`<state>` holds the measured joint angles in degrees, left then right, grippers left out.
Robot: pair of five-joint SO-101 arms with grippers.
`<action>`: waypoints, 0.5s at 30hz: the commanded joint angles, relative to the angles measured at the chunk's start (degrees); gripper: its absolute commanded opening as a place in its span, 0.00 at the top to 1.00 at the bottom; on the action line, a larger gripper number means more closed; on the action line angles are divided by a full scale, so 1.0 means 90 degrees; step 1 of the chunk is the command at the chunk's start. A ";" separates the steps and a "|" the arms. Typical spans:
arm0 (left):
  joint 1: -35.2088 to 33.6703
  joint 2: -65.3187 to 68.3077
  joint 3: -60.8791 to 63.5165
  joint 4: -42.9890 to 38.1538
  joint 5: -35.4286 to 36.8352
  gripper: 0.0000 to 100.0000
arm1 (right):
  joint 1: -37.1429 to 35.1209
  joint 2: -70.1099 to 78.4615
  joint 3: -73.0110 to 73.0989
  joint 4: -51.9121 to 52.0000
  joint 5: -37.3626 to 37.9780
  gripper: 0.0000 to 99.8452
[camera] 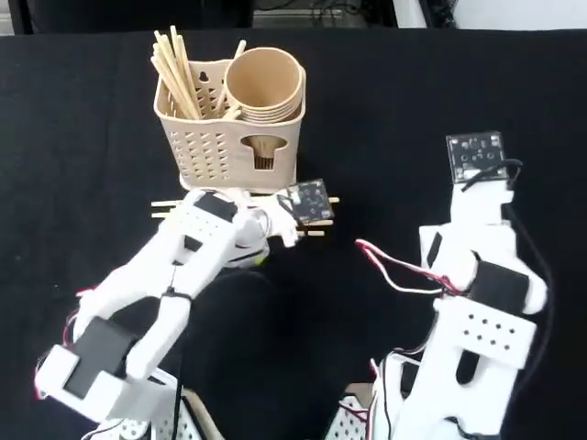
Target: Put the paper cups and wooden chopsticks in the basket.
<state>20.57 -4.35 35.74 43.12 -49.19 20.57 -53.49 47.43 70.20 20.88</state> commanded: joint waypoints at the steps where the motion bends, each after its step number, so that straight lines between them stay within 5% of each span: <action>1: 0.0093 0.0078 -0.0327 -0.0654 0.0147 0.80 | 0.0000 -0.0083 0.0308 -0.0479 -0.0098 0.97; 10: 0.0366 0.1133 -0.1392 -0.0781 0.0156 0.80 | -0.0254 -0.0073 0.1226 -0.1289 -0.0674 0.97; 15: 0.0337 0.2110 -0.1910 -0.0772 0.0117 0.89 | -0.0264 -0.0073 0.1265 -0.1328 -0.0674 0.97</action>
<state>23.65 12.26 23.08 36.62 -48.13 19.16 -53.49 59.12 59.56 15.16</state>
